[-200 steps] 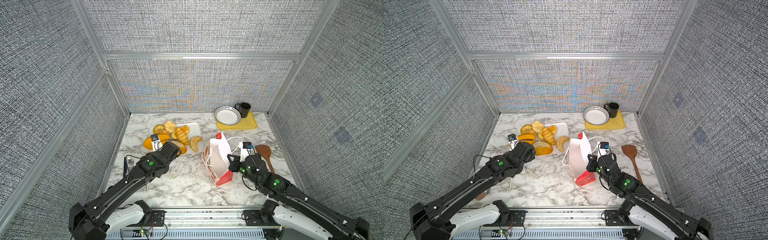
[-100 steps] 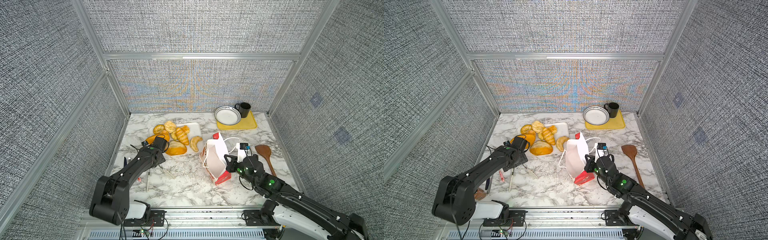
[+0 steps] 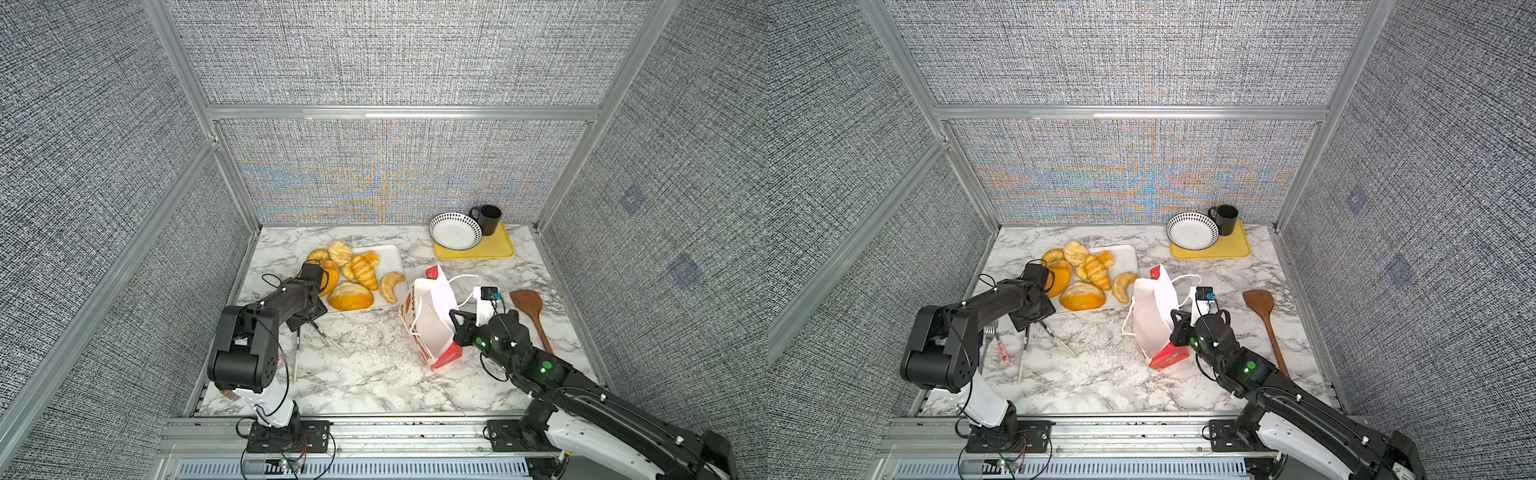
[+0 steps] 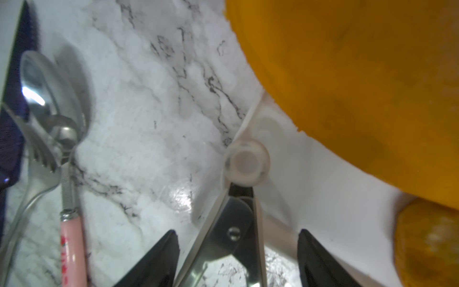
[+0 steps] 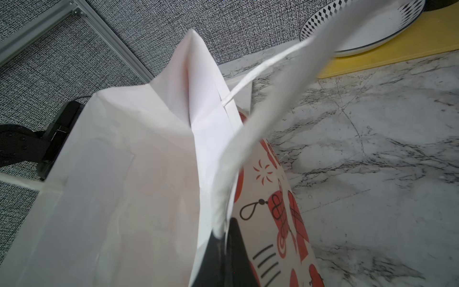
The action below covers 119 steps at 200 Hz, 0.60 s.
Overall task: Pack bread into a paper bag
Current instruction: Pick up the clamp from the center of the board.
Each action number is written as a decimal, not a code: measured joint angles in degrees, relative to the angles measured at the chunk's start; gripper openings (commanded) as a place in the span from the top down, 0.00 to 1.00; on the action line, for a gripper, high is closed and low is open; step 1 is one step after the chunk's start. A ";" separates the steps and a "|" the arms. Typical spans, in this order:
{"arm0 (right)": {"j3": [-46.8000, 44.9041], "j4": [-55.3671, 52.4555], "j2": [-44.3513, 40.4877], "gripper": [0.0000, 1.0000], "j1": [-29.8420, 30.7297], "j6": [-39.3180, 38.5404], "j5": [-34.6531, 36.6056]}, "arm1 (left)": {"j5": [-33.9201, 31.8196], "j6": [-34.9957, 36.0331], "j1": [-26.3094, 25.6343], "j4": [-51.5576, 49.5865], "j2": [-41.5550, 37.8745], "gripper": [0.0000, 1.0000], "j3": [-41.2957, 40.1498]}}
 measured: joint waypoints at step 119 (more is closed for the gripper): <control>0.72 -0.26 1.14 1.00 -0.04 0.11 0.00 | 4.66 0.37 -0.48 1.77 -11.96 0.80 -7.43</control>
